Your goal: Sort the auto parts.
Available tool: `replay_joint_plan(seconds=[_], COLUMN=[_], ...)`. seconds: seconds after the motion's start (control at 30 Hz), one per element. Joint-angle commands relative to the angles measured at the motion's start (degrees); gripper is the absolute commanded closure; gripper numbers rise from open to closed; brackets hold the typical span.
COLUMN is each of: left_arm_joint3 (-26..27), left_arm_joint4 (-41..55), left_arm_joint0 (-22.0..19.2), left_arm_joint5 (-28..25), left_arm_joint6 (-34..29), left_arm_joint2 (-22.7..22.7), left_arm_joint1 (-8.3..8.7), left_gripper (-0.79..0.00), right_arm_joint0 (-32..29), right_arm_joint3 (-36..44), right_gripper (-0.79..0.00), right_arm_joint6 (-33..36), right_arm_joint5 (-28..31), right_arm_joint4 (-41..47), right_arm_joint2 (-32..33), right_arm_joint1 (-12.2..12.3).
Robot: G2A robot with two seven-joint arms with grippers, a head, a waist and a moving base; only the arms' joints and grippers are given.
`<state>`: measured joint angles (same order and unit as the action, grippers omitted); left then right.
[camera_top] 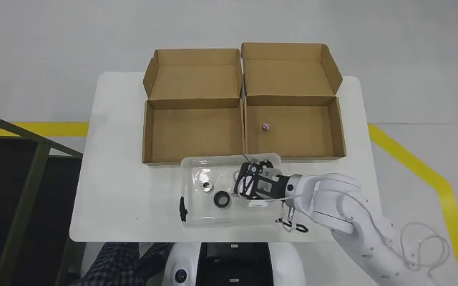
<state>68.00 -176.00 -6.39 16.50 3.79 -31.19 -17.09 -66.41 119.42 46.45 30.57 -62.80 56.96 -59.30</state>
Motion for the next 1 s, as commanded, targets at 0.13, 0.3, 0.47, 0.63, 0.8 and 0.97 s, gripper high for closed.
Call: replay_joint_plan(seconds=[0.13,0.3,0.47,0.63,0.8,0.97], left_arm_joint3=[0.0,0.0,0.0,0.0,0.0,0.0], left_arm_joint4=[0.0,0.0,0.0,0.0,0.0,0.0], left_arm_joint0=[0.0,0.0,0.0,0.0,0.0,0.0], left_arm_joint5=[0.0,0.0,0.0,0.0,0.0,0.0], left_arm_joint6=[0.0,0.0,0.0,0.0,0.0,0.0], left_arm_joint2=[0.0,0.0,0.0,0.0,0.0,0.0], left_arm_joint1=[0.00,0.00,0.00,0.00,0.00,0.00], left_gripper=[-0.785,-0.785,-0.785,-0.785,-0.785,-0.785], right_arm_joint0=[0.5,1.3,2.4,3.1,3.8,4.7], right_arm_joint3=[-2.0,-3.9,-5.6,-7.1,-9.1,-11.1], right_gripper=[-0.597,-0.579,-0.579,-0.557,-0.468,-0.437], right_arm_joint6=[-0.5,-0.7,-0.4,-0.6,-1.2,-1.6], right_arm_joint5=[0.2,0.4,1.0,0.8,0.8,1.0], right_arm_joint4=[-0.6,-1.0,-1.2,-1.3,-1.1,-0.5], right_arm_joint2=[-1.9,-3.4,-4.6,-5.1,-5.5,-6.1], right_arm_joint1=[-0.3,-0.7,-1.0,-1.2,-1.5,-1.8])
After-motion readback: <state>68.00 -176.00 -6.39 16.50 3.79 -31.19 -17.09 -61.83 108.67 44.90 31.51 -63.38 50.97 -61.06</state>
